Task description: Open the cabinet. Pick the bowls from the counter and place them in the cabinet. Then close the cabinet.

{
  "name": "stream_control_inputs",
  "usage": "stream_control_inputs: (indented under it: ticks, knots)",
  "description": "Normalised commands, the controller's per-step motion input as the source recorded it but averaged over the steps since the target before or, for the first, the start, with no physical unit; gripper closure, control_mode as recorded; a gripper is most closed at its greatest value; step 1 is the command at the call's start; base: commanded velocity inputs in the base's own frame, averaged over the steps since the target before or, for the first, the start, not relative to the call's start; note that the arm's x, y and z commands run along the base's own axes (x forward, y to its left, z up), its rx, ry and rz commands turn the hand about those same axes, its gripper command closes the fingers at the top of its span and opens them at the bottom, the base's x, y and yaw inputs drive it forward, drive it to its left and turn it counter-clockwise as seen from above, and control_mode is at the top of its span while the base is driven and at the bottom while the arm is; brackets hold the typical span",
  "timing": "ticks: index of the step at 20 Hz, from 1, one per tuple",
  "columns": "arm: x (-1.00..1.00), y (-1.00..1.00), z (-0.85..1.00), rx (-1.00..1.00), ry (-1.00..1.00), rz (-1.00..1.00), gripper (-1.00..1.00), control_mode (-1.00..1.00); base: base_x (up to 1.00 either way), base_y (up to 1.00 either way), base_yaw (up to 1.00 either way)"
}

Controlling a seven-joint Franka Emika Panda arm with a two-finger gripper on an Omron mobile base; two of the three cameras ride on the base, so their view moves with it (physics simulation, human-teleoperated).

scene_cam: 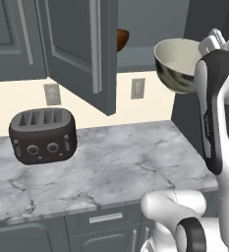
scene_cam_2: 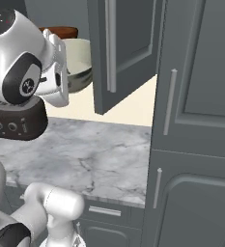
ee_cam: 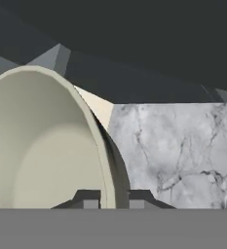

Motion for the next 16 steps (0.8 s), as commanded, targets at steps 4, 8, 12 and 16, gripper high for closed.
stream_control_inputs:
  ticks: [4,8,12,16]
  knots:
    - [-0.12,-0.02,0.08,0.00,-0.12,0.05,1.00,-1.00,0.00,0.00,0.00]
    - [-0.01,0.00,0.01,-0.05,-0.26,0.00,1.00,-1.00,0.00,0.00,0.00]
    - [0.23,-0.01,0.00,-0.02,-0.17,0.00,1.00,-1.00,0.00,0.00,0.00]
    - [0.44,-0.08,0.00,0.00,-0.02,0.00,1.00,-1.00,0.00,0.00,0.00]
